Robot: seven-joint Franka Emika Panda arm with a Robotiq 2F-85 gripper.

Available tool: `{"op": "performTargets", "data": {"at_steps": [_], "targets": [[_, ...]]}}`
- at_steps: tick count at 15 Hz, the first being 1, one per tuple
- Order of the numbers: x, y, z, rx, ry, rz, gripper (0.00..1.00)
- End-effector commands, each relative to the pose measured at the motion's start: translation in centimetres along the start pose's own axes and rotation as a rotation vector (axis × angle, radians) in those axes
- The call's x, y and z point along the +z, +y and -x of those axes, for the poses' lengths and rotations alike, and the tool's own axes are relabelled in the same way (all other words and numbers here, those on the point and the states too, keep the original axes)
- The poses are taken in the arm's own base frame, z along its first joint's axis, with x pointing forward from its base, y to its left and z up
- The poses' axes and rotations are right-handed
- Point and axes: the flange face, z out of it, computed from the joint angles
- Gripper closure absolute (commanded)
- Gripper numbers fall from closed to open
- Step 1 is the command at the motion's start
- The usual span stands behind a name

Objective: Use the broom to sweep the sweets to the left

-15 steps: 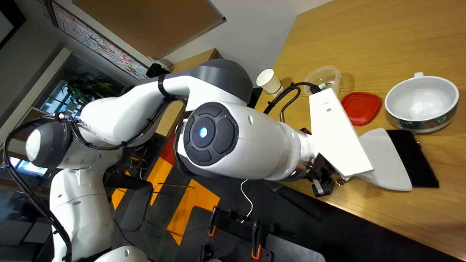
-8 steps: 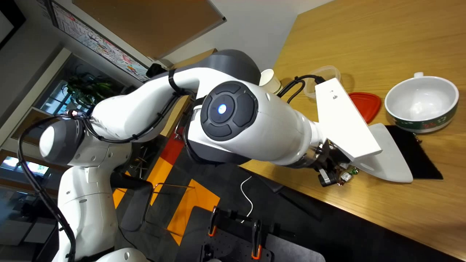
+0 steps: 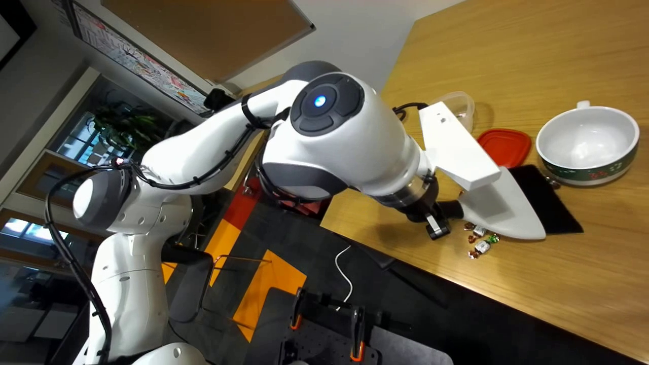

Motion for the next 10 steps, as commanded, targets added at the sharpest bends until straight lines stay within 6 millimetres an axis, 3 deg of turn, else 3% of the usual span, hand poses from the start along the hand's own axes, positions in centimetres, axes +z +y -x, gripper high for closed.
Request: {"op": "performTargets", "data": {"at_steps": [1,6,10], "targets": [[-0.9,4.7,-2.3,-0.087,0.086,-0.042,0.85],[-1.3,10.5,-5.9,-0.225,0.156,-0.102,0.85],[-2.7,12.6,-7.5,-0.276,0.082,-0.118,0.85]]}}
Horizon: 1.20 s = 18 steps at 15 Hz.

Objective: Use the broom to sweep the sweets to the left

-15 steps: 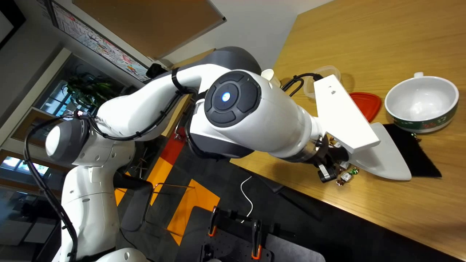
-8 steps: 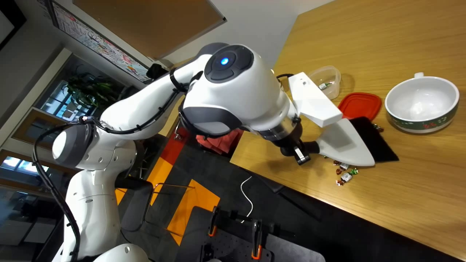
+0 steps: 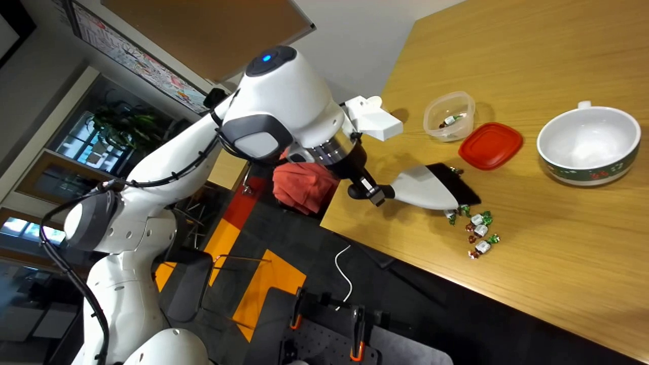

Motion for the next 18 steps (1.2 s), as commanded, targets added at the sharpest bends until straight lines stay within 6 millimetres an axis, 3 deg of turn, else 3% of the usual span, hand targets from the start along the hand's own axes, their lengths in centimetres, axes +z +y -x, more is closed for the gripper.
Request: {"op": "performTargets", "data": {"at_steps": [1,5,8,13,18], "targets": [[-2.7,1.1,-1.2,0.002,-0.085,-0.018,0.85],[-5.7,0.8,-2.8,0.01,-0.203,-0.01,0.85],[-7.3,-0.9,-3.5,0.051,-0.293,-0.008,0.85],[-7.1,-6.3,-2.2,0.186,-0.464,0.001,0.85],[-5.6,-13.3,-1.9,0.34,-0.494,-0.043,0.85]]}}
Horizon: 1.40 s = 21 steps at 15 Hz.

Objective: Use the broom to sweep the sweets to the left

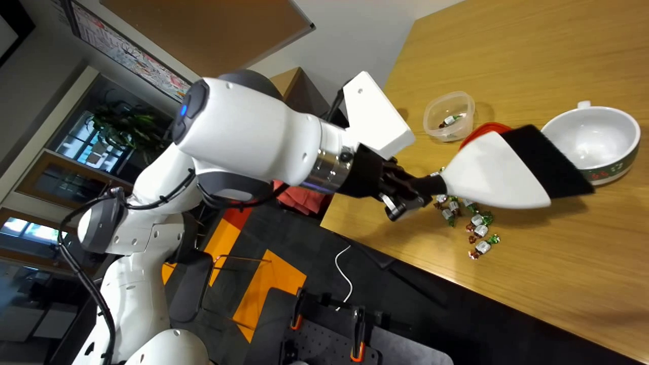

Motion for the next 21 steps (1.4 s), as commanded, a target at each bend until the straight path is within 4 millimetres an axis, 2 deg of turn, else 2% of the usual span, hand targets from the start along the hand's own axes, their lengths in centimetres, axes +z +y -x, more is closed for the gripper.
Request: {"op": "performTargets", "data": {"at_steps": [1,5,8,10,14,21], "targets": [[0.6,-4.1,0.8,0.099,-0.052,-0.053,0.85],[2.4,-8.5,1.6,0.19,-0.107,-0.122,0.85],[4.9,-10.1,2.5,0.257,-0.17,-0.114,0.85],[7.1,-10.3,2.8,0.303,-0.205,-0.086,0.85],[11.5,-9.2,2.9,0.348,-0.21,-0.038,0.85],[16.8,-7.3,3.2,0.373,-0.223,-0.06,0.85]]}}
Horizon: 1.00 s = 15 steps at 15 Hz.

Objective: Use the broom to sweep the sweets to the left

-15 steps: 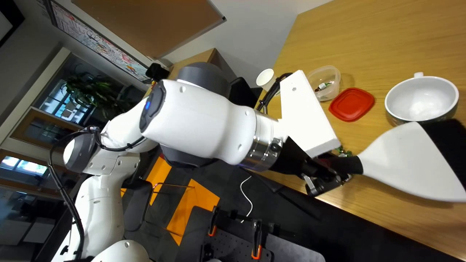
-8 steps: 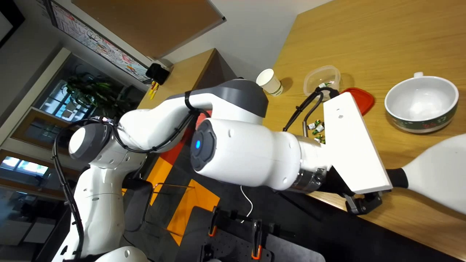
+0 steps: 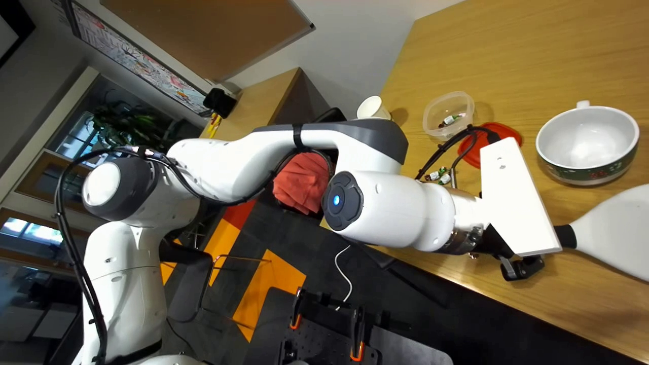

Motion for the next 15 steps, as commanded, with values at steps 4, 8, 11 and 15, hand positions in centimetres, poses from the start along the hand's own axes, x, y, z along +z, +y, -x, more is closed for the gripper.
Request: {"op": "performTargets", "data": {"at_steps": [4,8,11,15], "targets": [[1.4,1.8,-0.2,0.036,-0.014,0.012,0.35],[-1.1,2.3,0.1,-0.013,0.012,0.029,0.14],[-4.2,1.8,0.4,-0.089,0.071,0.068,0.0],[-8.1,0.4,1.2,-0.183,0.146,0.121,0.0]]}}
